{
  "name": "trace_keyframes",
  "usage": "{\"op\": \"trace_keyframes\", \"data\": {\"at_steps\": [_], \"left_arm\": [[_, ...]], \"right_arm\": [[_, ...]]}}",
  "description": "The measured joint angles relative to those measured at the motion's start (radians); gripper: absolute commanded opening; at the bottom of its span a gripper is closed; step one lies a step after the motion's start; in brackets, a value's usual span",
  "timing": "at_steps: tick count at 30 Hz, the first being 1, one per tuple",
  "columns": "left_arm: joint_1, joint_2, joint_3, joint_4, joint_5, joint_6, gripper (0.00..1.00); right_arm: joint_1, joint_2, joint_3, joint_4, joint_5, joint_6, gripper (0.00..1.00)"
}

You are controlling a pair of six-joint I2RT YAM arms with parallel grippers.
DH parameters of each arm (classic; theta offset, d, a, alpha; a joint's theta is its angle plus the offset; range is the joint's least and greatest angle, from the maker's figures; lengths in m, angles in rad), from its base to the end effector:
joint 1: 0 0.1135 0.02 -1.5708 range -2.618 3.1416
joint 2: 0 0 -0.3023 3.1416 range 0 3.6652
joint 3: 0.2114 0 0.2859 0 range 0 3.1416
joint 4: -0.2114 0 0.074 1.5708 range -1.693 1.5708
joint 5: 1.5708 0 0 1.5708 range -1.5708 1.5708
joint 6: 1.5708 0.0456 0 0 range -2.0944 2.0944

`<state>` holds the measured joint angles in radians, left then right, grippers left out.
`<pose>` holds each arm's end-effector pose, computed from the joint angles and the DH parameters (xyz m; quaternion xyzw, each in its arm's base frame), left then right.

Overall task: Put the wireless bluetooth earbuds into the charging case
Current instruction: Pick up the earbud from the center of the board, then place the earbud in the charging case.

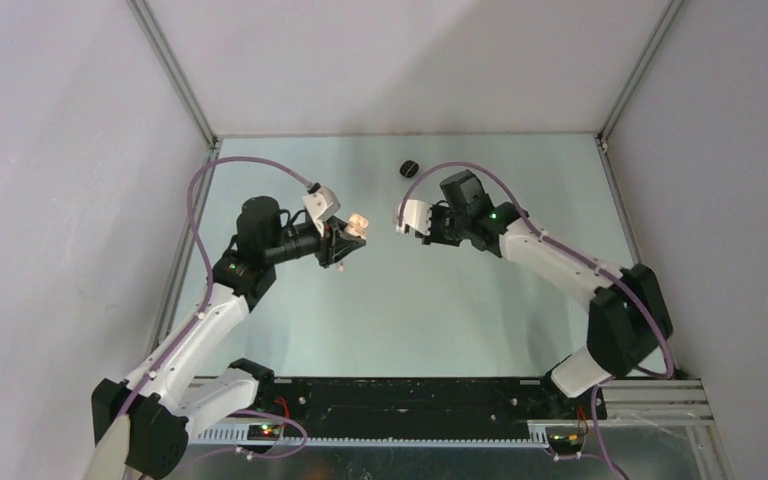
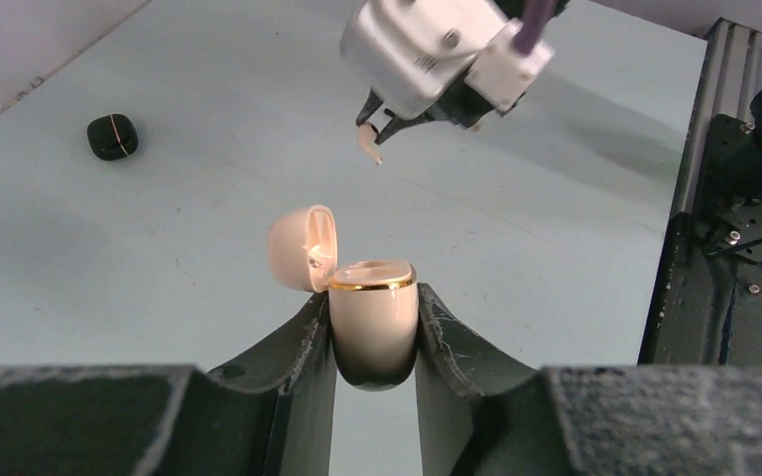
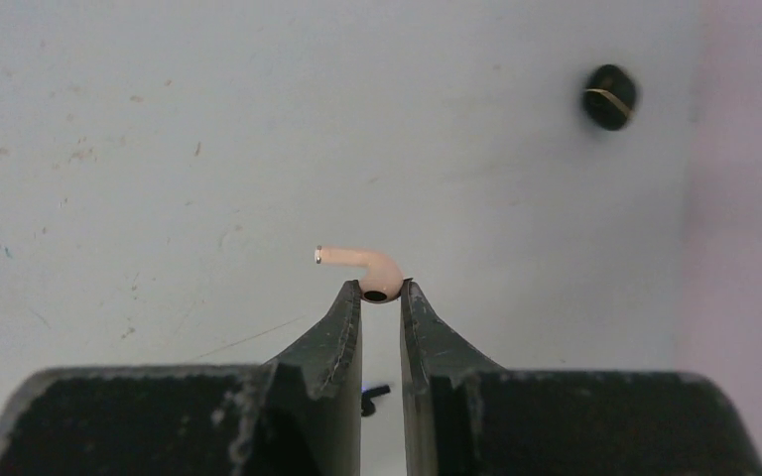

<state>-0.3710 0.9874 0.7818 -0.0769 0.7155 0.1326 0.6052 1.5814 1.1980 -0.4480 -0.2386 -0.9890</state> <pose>0.2161 -0.1162 0.3372 0.3903 0.6730 -0.3449 0.5252 0.3102 0.2277 0.2794 -0.6923 0.6162 0.0405 0.3733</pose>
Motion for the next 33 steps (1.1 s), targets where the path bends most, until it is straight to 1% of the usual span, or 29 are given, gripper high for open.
{"op": "trace_keyframes", "data": {"at_steps": [7, 14, 26, 33], "left_arm": [[-0.002, 0.016, -0.016, 0.103, 0.014, -0.087, 0.03], [-0.006, 0.090, -0.017, 0.150, 0.032, -0.188, 0.03], [-0.011, 0.156, -0.017, 0.245, 0.078, -0.344, 0.03], [-0.011, 0.156, -0.018, 0.286, 0.087, -0.387, 0.03]], "right_arm": [[0.105, -0.159, -0.008, 0.066, 0.222, 0.119, 0.04], [0.222, -0.256, -0.010, 0.146, 0.409, 0.169, 0.04], [0.380, -0.240, -0.013, 0.305, 0.616, 0.201, 0.03], [0.463, -0.220, -0.014, 0.327, 0.673, 0.204, 0.03]]}}
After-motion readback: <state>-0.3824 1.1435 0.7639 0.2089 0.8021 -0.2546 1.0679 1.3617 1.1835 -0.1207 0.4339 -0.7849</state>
